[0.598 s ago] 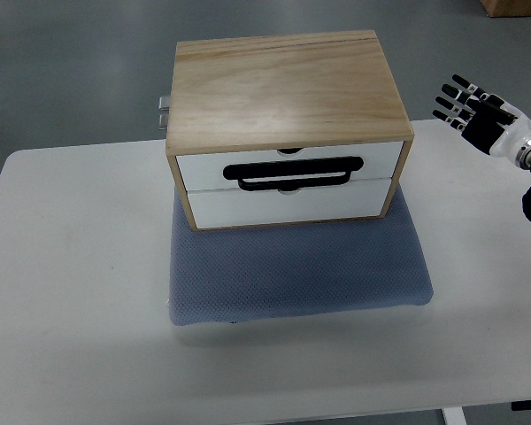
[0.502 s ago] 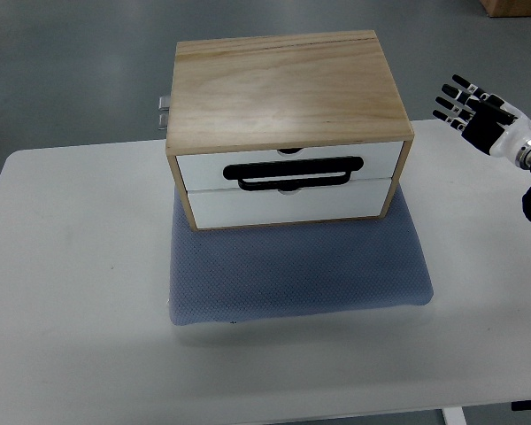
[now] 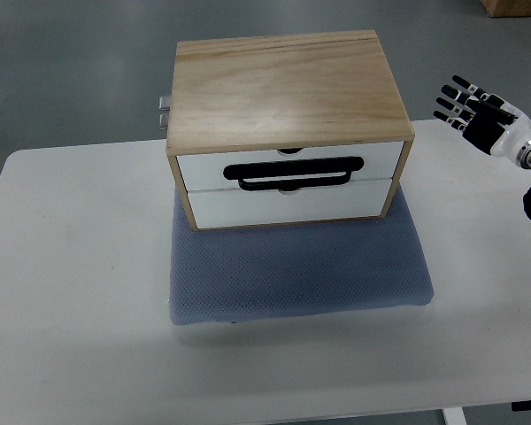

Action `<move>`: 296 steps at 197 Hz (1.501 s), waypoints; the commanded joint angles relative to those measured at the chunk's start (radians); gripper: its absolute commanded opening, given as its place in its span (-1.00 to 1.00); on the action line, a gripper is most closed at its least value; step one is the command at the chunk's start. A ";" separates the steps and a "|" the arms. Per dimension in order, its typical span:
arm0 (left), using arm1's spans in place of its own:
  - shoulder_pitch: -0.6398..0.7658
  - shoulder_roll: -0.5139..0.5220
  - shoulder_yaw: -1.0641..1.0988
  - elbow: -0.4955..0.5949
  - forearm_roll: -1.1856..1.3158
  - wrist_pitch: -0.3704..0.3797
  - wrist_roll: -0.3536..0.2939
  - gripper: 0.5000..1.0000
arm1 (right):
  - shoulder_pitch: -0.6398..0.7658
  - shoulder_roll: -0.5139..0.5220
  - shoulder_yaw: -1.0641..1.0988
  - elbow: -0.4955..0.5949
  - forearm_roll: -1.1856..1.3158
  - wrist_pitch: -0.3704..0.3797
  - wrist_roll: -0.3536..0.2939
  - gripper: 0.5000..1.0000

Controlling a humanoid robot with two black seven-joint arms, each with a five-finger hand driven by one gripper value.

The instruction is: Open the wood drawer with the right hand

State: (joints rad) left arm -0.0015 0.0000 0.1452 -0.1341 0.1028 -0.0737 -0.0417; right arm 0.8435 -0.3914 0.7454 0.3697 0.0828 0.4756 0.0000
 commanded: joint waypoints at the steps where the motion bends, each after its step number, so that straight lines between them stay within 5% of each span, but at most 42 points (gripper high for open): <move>1: 0.000 0.000 -0.003 -0.002 0.000 0.000 0.000 1.00 | 0.002 -0.003 -0.001 0.000 0.000 0.002 0.000 0.82; 170: 0.000 0.000 -0.003 -0.001 0.000 0.000 0.000 1.00 | 0.040 -0.041 -0.067 0.043 -0.107 -0.003 0.003 0.81; 238: 0.000 0.000 -0.003 -0.001 0.000 0.000 0.000 1.00 | 0.115 -0.195 -0.395 0.161 -0.129 -0.045 0.230 0.79; 296: 0.000 0.000 -0.001 -0.001 0.000 0.000 0.000 1.00 | 0.261 -0.336 -0.739 0.310 -0.127 -0.040 0.357 0.79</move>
State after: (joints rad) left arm -0.0016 0.0000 0.1440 -0.1349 0.1028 -0.0735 -0.0414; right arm 1.0571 -0.6833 0.0915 0.6262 -0.0431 0.4326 0.3237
